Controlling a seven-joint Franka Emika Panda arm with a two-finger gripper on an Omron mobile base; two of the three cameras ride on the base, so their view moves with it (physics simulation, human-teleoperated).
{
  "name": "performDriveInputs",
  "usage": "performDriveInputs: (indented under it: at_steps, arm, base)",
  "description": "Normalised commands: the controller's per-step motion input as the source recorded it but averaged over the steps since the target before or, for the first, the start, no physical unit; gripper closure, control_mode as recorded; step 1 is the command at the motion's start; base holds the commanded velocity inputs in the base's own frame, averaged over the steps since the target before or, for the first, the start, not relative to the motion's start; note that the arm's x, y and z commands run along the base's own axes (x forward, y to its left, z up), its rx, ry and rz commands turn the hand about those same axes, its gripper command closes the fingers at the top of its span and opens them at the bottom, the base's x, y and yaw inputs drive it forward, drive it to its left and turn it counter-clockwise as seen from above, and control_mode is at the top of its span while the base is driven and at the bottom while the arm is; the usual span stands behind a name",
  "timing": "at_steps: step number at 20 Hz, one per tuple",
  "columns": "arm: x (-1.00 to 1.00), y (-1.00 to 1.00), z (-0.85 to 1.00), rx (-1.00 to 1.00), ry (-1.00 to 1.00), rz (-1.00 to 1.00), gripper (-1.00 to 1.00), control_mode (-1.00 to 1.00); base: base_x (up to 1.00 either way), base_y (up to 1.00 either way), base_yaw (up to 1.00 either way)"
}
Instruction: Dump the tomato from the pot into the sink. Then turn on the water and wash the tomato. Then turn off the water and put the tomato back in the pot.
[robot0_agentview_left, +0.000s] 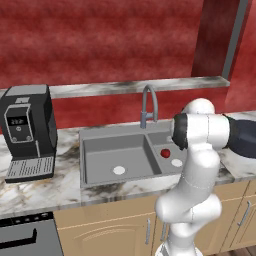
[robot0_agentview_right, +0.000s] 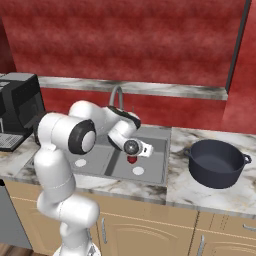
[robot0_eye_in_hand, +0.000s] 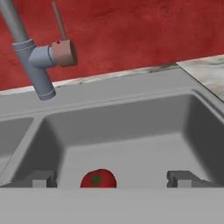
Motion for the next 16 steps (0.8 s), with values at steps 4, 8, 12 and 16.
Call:
performDriveInputs:
  at_steps: [4,8,12,16]
  arm:
    - [-0.18,-0.18,0.68,0.1,-0.13,0.03,-1.0,-1.0]
    - [-0.12,-0.03,0.73,0.08,-0.12,0.05,-1.0,-1.0]
    - [-0.11,-0.03,0.87,0.12,-0.1,0.07,-1.0,-1.0]
    - [-0.08,-0.18,0.88,0.18,-0.01,0.06,-1.0,-1.0]
  base:
    - [0.0,0.0,0.0]
    - [0.0,0.0,0.0]
    - [0.0,0.0,0.0]
    - [0.0,0.0,0.0]
